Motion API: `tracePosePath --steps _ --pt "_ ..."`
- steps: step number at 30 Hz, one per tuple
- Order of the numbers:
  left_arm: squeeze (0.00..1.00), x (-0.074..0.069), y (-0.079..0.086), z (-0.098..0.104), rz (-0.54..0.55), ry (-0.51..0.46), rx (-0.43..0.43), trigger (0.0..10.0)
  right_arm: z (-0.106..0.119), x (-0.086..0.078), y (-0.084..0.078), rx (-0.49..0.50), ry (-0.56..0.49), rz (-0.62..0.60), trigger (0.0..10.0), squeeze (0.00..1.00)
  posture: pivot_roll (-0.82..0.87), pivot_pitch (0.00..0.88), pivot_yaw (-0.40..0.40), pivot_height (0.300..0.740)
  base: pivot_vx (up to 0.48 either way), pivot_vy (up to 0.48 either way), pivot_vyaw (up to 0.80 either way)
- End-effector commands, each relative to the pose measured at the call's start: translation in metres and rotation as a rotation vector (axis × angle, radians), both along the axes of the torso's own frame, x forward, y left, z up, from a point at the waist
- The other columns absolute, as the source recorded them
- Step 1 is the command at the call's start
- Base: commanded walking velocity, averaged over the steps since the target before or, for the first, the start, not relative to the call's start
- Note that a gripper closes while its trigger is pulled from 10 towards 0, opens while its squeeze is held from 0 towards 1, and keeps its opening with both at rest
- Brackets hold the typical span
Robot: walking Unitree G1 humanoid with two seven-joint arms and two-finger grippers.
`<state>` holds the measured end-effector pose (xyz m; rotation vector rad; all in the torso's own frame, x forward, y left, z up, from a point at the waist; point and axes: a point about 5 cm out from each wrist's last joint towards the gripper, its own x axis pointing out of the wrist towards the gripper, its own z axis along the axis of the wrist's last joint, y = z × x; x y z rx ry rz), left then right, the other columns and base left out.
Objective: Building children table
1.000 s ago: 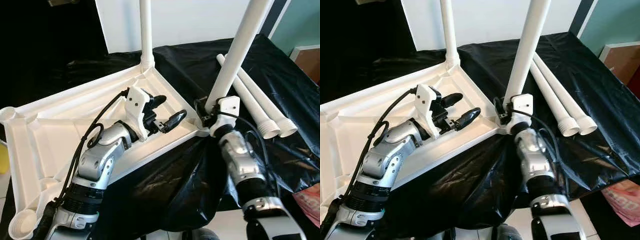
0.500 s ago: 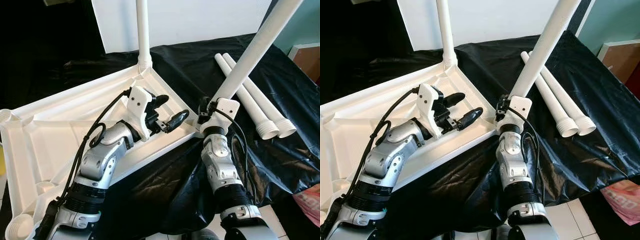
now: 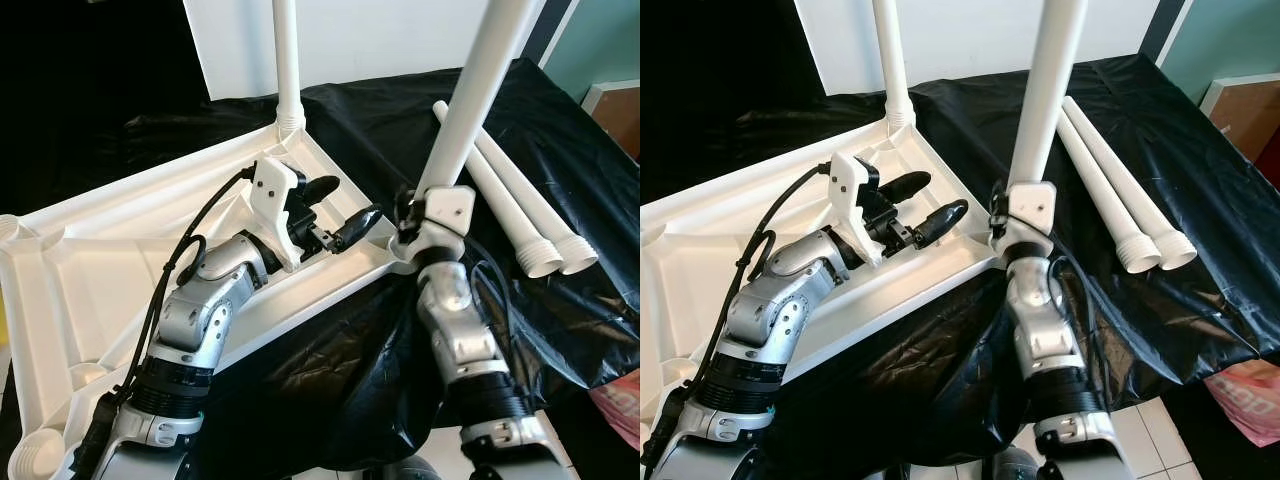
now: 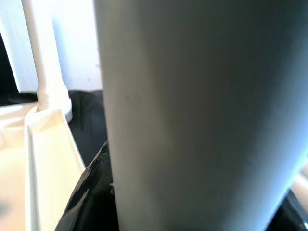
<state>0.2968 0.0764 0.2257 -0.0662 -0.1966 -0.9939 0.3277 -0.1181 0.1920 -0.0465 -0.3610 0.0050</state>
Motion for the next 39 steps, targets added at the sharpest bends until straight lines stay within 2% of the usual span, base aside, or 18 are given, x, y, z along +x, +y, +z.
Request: tracePosePath --steps 1,4,5,6,9,13,18,25,30,33,35,36,39 --pt "1.0 -0.004 -0.004 0.002 -0.118 -0.014 0.017 10.0 0.0 0.0 0.003 -0.005 0.02 0.036 10.0 0.0 -0.01 0.083 -0.011 0.74 0.0 0.0 0.0" --pt "1.0 -0.002 -0.006 0.005 -0.118 -0.04 0.036 10.0 0.003 0.002 0.001 -0.023 0.031 0.059 10.0 0.0 -0.01 0.083 -0.012 0.74 0.0 0.0 0.0" --pt "0.0 -0.002 -0.009 0.011 -0.131 -0.08 0.051 10.0 0.006 0.004 0.001 -0.046 0.042 0.095 10.0 0.0 -0.01 0.085 -0.014 0.74 0.0 0.0 0.0" --pt "0.0 -0.001 -0.013 0.016 -0.145 -0.111 0.056 10.0 0.007 0.005 0.002 -0.078 0.061 0.149 10.0 0.0 -0.01 0.086 -0.012 0.74 0.0 0.0 0.0" --pt "0.0 0.0 -0.015 0.02 -0.155 -0.129 0.056 10.0 0.008 0.006 0.003 -0.1 0.074 0.185 10.0 0.0 -0.01 0.088 -0.012 0.74 0.0 0.0 0.0" --pt "0.0 0.0 -0.026 0.035 -0.194 -0.22 0.066 10.0 0.011 0.005 0.008 -0.229 0.133 0.371 10.0 0.0 -0.02 0.096 -0.006 0.74 0.0 0.0 0.0" --pt "0.0 -0.005 -0.035 0.046 -0.267 -0.27 0.047 10.0 0.013 0.004 0.006 -0.312 0.175 0.452 10.0 0.0 -0.01 0.098 -0.004 0.74 0.0 0.0 0.0" --pt "0.0 -0.002 -0.043 0.053 -0.299 -0.305 0.055 10.0 0.016 0.006 0.001 -0.373 0.212 0.512 10.0 0.0 -0.01 0.098 0.001 0.74 0.0 0.0 0.0" --pt "0.0 -0.001 -0.045 0.056 -0.321 -0.291 0.042 10.0 0.016 0.005 0.001 -0.404 0.217 0.543 10.0 0.0 -0.01 0.098 0.005 0.74 0.0 0.0 0.0" --pt "0.0 0.001 -0.048 0.065 -0.382 -0.224 -0.011 10.0 0.016 0.003 0.0 -0.465 0.236 0.604 10.0 0.0 -0.01 0.099 0.01 0.74 0.0 0.0 0.0" --pt "0.0 0.001 -0.048 0.065 -0.382 -0.224 -0.011 10.0 0.016 0.003 0.0 -0.465 0.236 0.604 10.0 0.0 -0.01 0.099 0.01 0.74 0.0 0.0 0.0" --pt "0.0 0.003 -0.047 0.076 -0.425 -0.161 -0.077 10.0 0.014 0.001 0.0 -0.509 0.249 0.64 10.0 0.0 -0.01 0.097 0.013 0.74 0.0 0.0 0.0" --pt "0.0 0.003 -0.046 0.082 -0.442 -0.133 -0.112 10.0 0.013 0.0 0.0 -0.521 0.255 0.652 10.0 0.0 -0.01 0.097 0.013 0.74 0.0 0.0 0.0"
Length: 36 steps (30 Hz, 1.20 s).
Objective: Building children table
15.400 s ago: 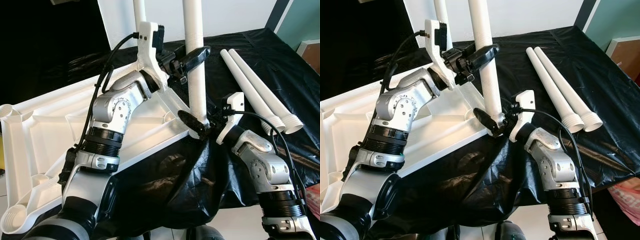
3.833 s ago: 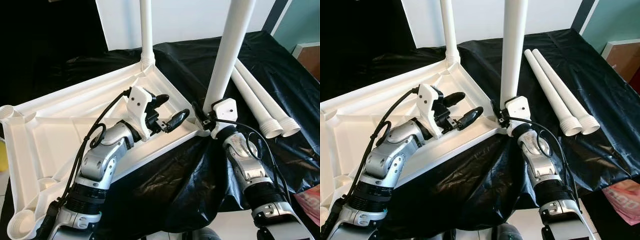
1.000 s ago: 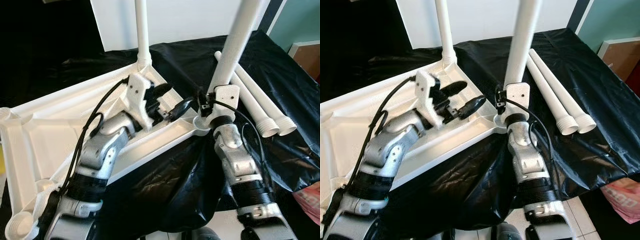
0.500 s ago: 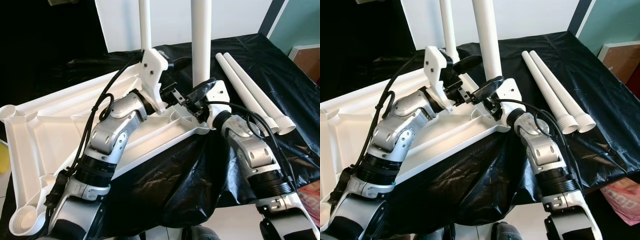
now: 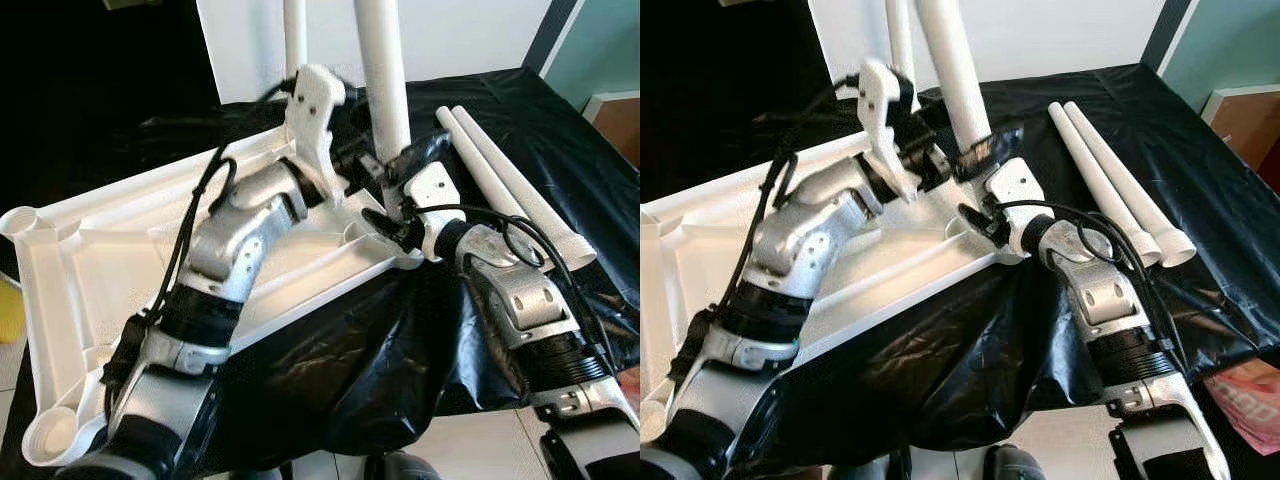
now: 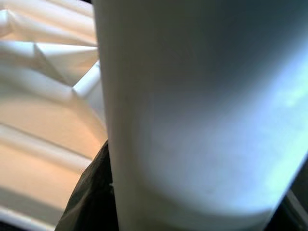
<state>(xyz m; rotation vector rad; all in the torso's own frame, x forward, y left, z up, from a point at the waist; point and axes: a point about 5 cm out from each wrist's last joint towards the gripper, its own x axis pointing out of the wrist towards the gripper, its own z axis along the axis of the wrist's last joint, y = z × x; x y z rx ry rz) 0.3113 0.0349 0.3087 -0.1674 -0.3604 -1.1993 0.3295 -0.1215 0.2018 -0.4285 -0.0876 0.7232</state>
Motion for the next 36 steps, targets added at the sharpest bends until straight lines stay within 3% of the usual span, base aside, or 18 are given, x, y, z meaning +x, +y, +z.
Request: tracePosePath --steps 1,5,6,7,8,28,29,30,31,32,33,34,36 --pt "0.0 -0.0107 -0.0032 0.0007 -0.225 -0.044 0.024 10.0 0.003 -0.0024 0.0032 -0.008 -0.003 0.026 10.0 0.0 -0.01 0.097 0.014 0.74 0.0 0.0 0.0" --pt "0.0 -0.01 0.0008 0.0053 -0.238 -0.051 0.013 10.0 0.0012 -0.0033 0.0021 -0.016 0.012 0.03 10.0 0.0 -0.01 0.096 0.014 0.74 0.0 0.0 0.0" --pt "0.0 -0.0098 0.0016 0.0059 -0.242 -0.051 0.01 1.3 0.0009 -0.0035 0.0019 -0.019 0.014 0.034 10.0 0.0 -0.01 0.097 0.015 0.74 0.0 0.0 0.0" --pt "0.0 -0.0098 0.0016 0.0059 -0.242 -0.051 0.01 1.3 0.0009 -0.0035 0.0019 -0.019 0.014 0.034 10.0 0.0 -0.01 0.097 0.015 0.74 0.0 0.0 0.0" --pt "0.0 -0.0094 0.0018 0.0056 -0.24 -0.049 0.012 0.0 0.0005 -0.0035 0.0018 -0.022 0.017 0.036 10.0 0.0 -0.01 0.097 0.015 0.74 0.0 0.0 0.0" --pt "0.0 -0.009 0.0027 0.0038 -0.204 -0.022 0.043 0.0 -0.0017 -0.0034 0.0014 0.012 0.075 0.016 10.0 0.0 0.0 0.104 0.014 0.74 0.0 0.0 0.0" --pt "0.0 -0.0067 0.0023 0.0027 -0.186 -0.01 0.052 3.9 -0.0016 -0.0034 0.0013 0.021 0.079 0.017 10.0 0.0 0.0 0.106 0.014 0.74 0.0 0.0 0.0" --pt "0.0 -0.0067 0.0023 0.0027 -0.186 -0.01 0.052 3.9 -0.0016 -0.0034 0.0013 0.021 0.079 0.017 10.0 0.0 0.0 0.106 0.014 0.74 0.0 0.0 0.0" --pt "0.0 -0.0048 0.0022 0.0021 -0.171 0.002 0.058 10.0 -0.0015 -0.0035 0.0013 0.031 0.083 0.018 10.0 0.0 0.0 0.107 0.014 0.74 0.0 0.0 0.0" --pt "0.0 -0.0034 0.0021 0.0022 -0.16 0.015 0.059 10.0 -0.001 -0.0035 0.0012 0.038 0.084 0.018 10.0 0.45 0.0 0.108 0.014 0.74 0.0 0.0 0.0" --pt "0.0 -0.0034 0.0021 0.0022 -0.16 0.015 0.059 10.0 -0.001 -0.0035 0.0012 0.038 0.084 0.018 10.0 0.45 0.0 0.108 0.014 0.74 0.0 0.0 0.0" --pt "0.0 -0.003 0.0022 0.003 -0.154 0.02 0.059 10.0 -0.0005 -0.0034 0.0012 0.044 0.085 0.017 10.0 1.0 0.0 0.108 0.015 0.74 0.0 0.0 0.0" --pt "0.0 -0.0028 0.0024 0.0053 -0.141 0.022 0.056 10.0 -0.0002 -0.003 0.0011 0.048 0.084 0.012 10.0 1.0 0.0 0.108 0.015 0.74 0.0 0.0 0.0"
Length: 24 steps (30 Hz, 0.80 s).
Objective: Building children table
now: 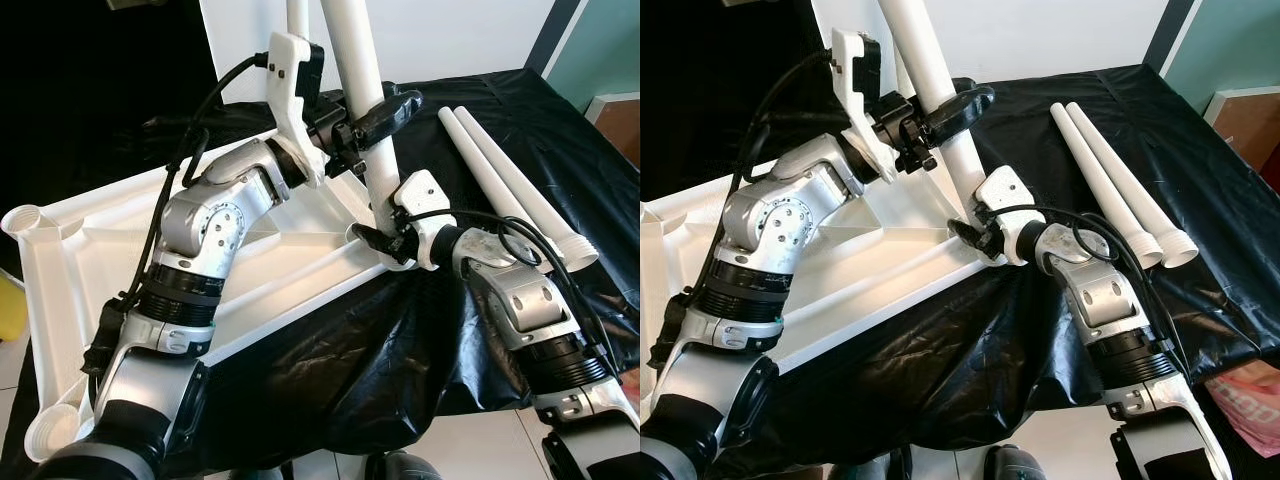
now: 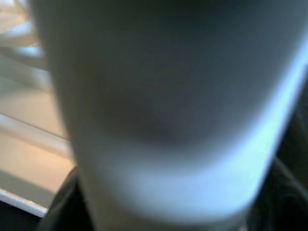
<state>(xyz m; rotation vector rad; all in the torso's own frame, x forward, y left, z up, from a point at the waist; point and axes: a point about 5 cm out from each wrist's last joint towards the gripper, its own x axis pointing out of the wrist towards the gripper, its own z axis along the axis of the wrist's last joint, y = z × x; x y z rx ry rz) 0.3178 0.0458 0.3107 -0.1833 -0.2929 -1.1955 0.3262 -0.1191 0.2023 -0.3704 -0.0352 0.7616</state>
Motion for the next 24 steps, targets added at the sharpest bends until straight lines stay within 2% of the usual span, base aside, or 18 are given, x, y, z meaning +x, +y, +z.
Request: tracePosePath --steps 1,4,6,9,13,14,16,17,22,24 --pt "0.0 -0.008 -0.008 0.006 -0.118 -0.031 0.03 10.0 0.0 0.001 -0.001 0.022 0.005 -0.022 10.0 1.0 0.0 0.108 0.014 0.74 0.0 0.0 0.0" --pt "0.0 -0.007 -0.008 0.007 -0.096 -0.026 0.031 10.0 0.0 0.001 -0.001 0.03 0.0 -0.032 10.0 1.0 0.0 0.108 0.015 0.74 0.0 0.0 0.0" --pt "0.0 0.001 -0.007 0.005 0.006 -0.002 0.049 10.0 0.002 0.002 0.001 0.065 -0.021 -0.078 10.0 1.0 -0.01 0.109 0.023 0.74 0.0 0.0 0.0" --pt "0.0 0.005 -0.004 0.004 0.07 0.031 0.037 10.0 0.002 0.001 0.005 0.096 -0.055 -0.121 10.0 1.0 -0.01 0.111 0.025 0.74 0.0 0.0 0.0" --pt "0.0 0.007 -0.002 0.009 0.138 0.031 0.027 10.0 -0.002 0.0 0.013 0.11 -0.093 -0.192 10.0 1.0 -0.01 0.112 0.027 0.74 0.0 0.0 0.0" --pt "0.0 0.007 -0.002 0.013 0.16 0.024 0.026 10.0 -0.003 0.0 0.016 0.117 -0.108 -0.212 10.0 0.96 -0.01 0.111 0.028 0.74 0.0 0.0 0.0" --pt "0.0 0.007 -0.002 0.015 0.173 0.02 0.025 10.0 -0.003 -0.001 0.017 0.122 -0.117 -0.223 10.0 0.96 -0.01 0.111 0.028 0.74 0.0 0.0 0.0" --pt "0.0 0.006 -0.003 0.019 0.18 0.013 0.015 10.0 -0.002 -0.001 0.018 0.135 -0.125 -0.248 10.0 0.0 -0.01 0.111 0.027 0.74 0.0 0.0 0.0" --pt "0.0 0.007 -0.005 0.033 0.241 -0.022 -0.001 10.0 -0.001 0.001 0.022 0.178 -0.155 -0.361 10.0 0.0 -0.01 0.106 0.024 0.74 0.0 0.0 0.0" --pt "0.0 0.007 -0.005 0.033 0.241 -0.022 -0.001 10.0 -0.001 0.001 0.022 0.178 -0.155 -0.361 10.0 0.0 -0.01 0.106 0.024 0.74 0.0 0.0 0.0"
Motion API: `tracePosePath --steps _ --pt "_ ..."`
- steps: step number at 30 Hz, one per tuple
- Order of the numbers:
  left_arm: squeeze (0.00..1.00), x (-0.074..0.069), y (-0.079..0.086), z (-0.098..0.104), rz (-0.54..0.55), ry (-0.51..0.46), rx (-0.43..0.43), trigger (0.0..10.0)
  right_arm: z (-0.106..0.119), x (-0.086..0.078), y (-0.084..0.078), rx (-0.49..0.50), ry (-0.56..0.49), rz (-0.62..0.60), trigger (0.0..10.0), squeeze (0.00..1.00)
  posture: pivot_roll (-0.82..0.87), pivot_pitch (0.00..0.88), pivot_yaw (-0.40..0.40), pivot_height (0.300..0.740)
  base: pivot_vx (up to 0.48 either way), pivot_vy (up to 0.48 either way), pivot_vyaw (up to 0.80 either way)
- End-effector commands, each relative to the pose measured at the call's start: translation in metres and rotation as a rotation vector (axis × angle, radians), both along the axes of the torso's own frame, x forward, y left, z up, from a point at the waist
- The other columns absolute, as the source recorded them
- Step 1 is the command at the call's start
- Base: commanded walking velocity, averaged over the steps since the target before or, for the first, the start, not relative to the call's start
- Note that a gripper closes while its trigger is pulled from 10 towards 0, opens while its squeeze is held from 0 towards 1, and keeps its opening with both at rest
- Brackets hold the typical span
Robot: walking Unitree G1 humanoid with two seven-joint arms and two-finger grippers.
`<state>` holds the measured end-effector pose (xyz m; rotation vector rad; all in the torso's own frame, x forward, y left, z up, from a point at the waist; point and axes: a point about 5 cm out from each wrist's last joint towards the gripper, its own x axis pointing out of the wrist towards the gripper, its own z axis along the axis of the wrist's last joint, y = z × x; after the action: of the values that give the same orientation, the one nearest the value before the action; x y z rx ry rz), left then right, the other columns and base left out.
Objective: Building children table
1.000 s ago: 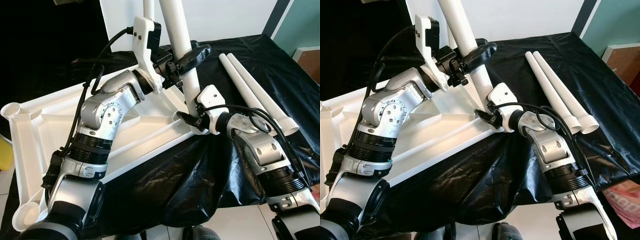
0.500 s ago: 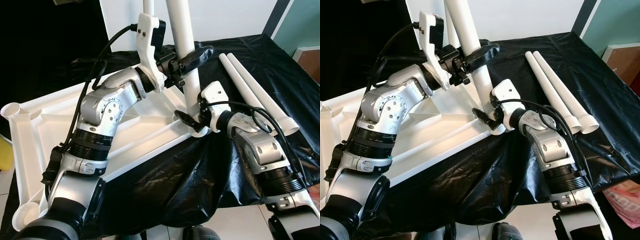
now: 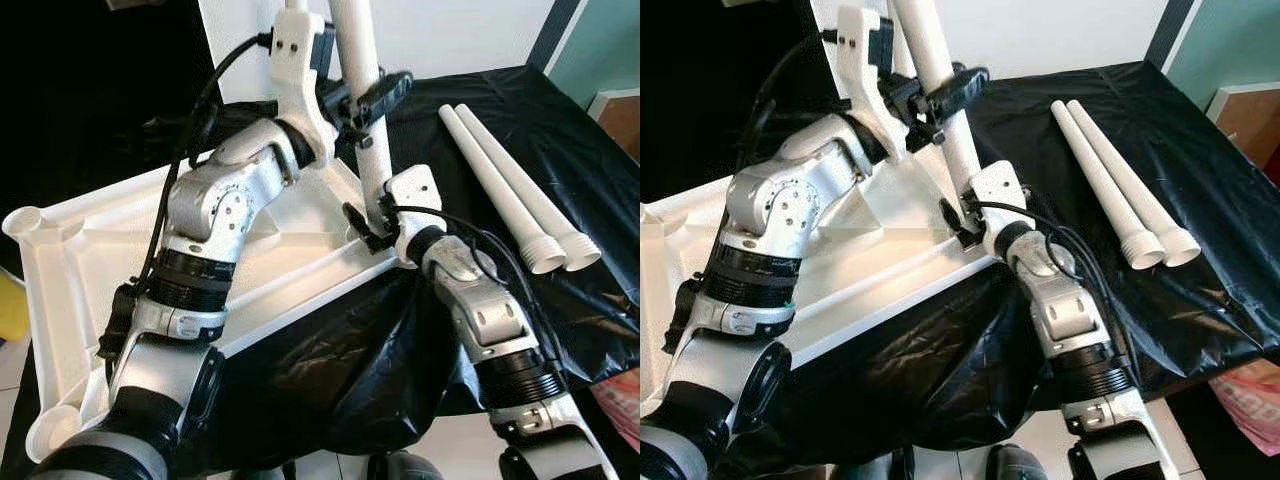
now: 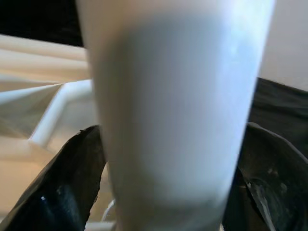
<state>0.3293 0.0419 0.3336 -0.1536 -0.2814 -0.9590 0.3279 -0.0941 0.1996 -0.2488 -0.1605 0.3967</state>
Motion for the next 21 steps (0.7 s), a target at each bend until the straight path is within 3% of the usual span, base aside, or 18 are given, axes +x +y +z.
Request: tracePosePath --steps 1,9,21 --pt "0.0 -0.004 -0.003 0.014 0.032 -0.07 0.002 10.0 0.001 0.0 -0.001 0.005 -0.024 -0.068 10.0 0.0 -0.01 0.104 0.028 0.74 0.0 0.0 0.0" --pt "0.0 -0.009 -0.015 0.018 0.085 -0.045 -0.043 10.0 0.001 0.0 0.007 0.062 -0.075 -0.199 10.0 0.0 -0.02 0.093 0.031 0.74 0.0 0.0 0.0" --pt "0.0 -0.012 -0.024 0.016 0.071 -0.042 -0.032 10.0 0.012 0.002 0.014 0.07 -0.147 -0.233 10.0 0.0 -0.01 0.089 0.024 0.74 0.0 0.0 0.0"
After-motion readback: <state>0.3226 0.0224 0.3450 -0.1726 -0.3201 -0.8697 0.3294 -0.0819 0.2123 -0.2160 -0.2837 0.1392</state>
